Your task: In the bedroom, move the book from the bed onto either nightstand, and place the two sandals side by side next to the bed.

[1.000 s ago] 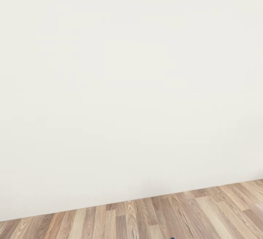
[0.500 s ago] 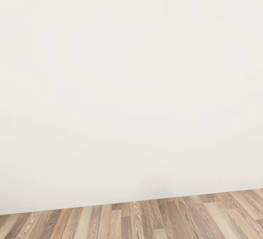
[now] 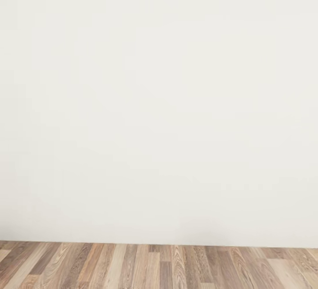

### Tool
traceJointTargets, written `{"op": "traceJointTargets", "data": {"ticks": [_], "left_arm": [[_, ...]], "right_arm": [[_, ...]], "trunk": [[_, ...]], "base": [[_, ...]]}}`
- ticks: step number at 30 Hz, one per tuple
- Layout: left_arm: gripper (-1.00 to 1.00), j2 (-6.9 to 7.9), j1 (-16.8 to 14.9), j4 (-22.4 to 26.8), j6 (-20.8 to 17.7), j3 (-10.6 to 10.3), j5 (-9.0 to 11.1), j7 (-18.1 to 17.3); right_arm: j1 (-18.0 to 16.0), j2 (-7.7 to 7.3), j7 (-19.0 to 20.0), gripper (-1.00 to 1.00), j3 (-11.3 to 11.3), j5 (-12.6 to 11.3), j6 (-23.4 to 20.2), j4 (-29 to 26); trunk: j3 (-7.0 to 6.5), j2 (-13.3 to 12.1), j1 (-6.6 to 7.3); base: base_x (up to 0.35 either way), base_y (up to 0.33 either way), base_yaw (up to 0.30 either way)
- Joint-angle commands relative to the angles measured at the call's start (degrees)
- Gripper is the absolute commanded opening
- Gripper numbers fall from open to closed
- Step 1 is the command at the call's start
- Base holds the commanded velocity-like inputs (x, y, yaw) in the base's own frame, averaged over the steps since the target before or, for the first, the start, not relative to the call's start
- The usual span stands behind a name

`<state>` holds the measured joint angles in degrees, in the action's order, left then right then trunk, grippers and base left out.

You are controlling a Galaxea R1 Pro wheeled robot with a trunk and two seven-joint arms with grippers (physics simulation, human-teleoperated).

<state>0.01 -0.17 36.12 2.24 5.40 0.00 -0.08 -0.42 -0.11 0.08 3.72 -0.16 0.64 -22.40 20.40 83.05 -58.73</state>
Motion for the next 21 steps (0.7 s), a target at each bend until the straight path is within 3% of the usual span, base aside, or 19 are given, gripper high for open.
{"op": "traceJointTargets", "data": {"ticks": [1,21], "left_arm": [[1.00,-0.01,-0.02,0.00,0.14,0.05,0.00,-0.01],[1.00,-0.01,-0.04,0.00,0.14,0.05,0.00,-0.01]], "right_arm": [[-0.02,0.02,0.01,1.00,0.15,-0.02,0.07,-0.01],[-0.02,0.02,0.01,1.00,0.15,-0.02,0.07,-0.01]], "trunk": [[0.06,0.03,0.00],[0.06,0.03,0.00]], "base": [[0.000,0.000,0.248],[0.000,0.000,0.215]]}}
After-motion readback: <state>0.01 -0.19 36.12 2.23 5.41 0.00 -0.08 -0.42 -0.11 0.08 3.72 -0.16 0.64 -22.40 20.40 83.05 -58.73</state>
